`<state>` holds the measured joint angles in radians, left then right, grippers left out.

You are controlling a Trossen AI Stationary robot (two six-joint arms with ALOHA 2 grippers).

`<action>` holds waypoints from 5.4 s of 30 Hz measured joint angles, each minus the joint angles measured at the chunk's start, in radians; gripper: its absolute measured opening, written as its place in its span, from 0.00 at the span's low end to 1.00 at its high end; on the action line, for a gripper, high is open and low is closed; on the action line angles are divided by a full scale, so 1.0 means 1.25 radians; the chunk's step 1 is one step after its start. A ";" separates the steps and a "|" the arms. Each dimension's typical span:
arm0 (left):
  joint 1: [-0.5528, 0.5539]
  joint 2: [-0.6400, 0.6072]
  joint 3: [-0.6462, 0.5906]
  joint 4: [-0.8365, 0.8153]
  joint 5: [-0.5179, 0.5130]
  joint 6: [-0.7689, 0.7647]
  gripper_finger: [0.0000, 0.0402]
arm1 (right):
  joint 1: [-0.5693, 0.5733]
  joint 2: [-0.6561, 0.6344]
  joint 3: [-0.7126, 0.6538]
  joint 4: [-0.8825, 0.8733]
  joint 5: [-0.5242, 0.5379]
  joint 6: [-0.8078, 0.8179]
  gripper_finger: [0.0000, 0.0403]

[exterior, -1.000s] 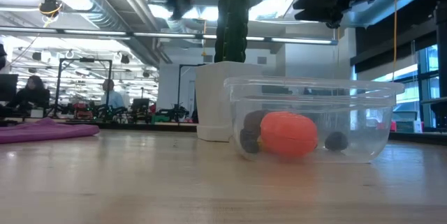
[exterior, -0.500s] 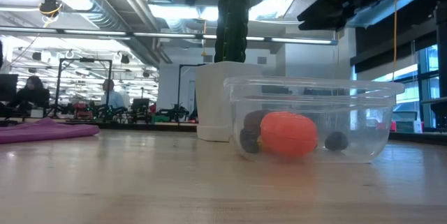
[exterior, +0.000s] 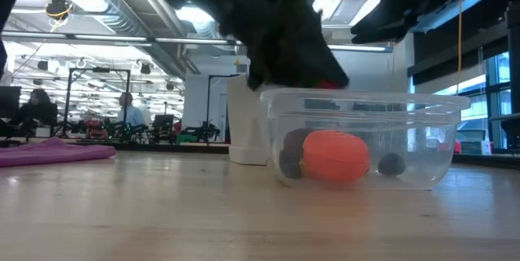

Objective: Pick and placing Produce into tupperware
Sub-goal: Put the left strawberry into the transparent bin, then put the bottom strawberry into the transparent bin

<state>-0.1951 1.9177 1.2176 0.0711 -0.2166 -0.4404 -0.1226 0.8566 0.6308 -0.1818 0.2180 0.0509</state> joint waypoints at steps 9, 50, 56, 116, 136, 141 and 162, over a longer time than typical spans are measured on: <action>-0.001 0.039 0.020 0.000 0.020 -0.019 0.36 | 0.000 0.000 0.000 -0.025 0.000 0.001 0.63; 0.047 -0.345 0.020 -0.175 0.029 0.164 0.60 | -0.010 0.000 0.000 -0.001 0.047 0.196 0.63; 0.091 -0.507 0.015 -0.300 -0.147 0.256 0.61 | -0.081 0.053 0.078 -0.071 0.031 0.253 0.63; 0.398 -1.015 -0.713 0.033 0.025 0.130 0.61 | -0.277 0.746 0.409 -0.239 -0.197 -0.033 0.63; 0.398 -1.015 -0.713 0.021 0.021 0.130 0.61 | -0.284 0.745 0.410 -0.224 -0.206 -0.317 0.63; 0.398 -1.015 -0.713 0.021 0.021 0.131 0.61 | -0.298 0.745 0.410 -0.225 -0.221 -0.309 0.63; 0.398 -1.015 -0.713 0.021 0.016 0.166 0.61 | -0.314 0.821 0.412 -0.159 -0.233 -0.294 0.63</action>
<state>0.3023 0.6486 0.3264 0.0975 -0.1970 -0.2333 -0.5152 1.8827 1.1454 -0.3808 -0.0727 -0.3164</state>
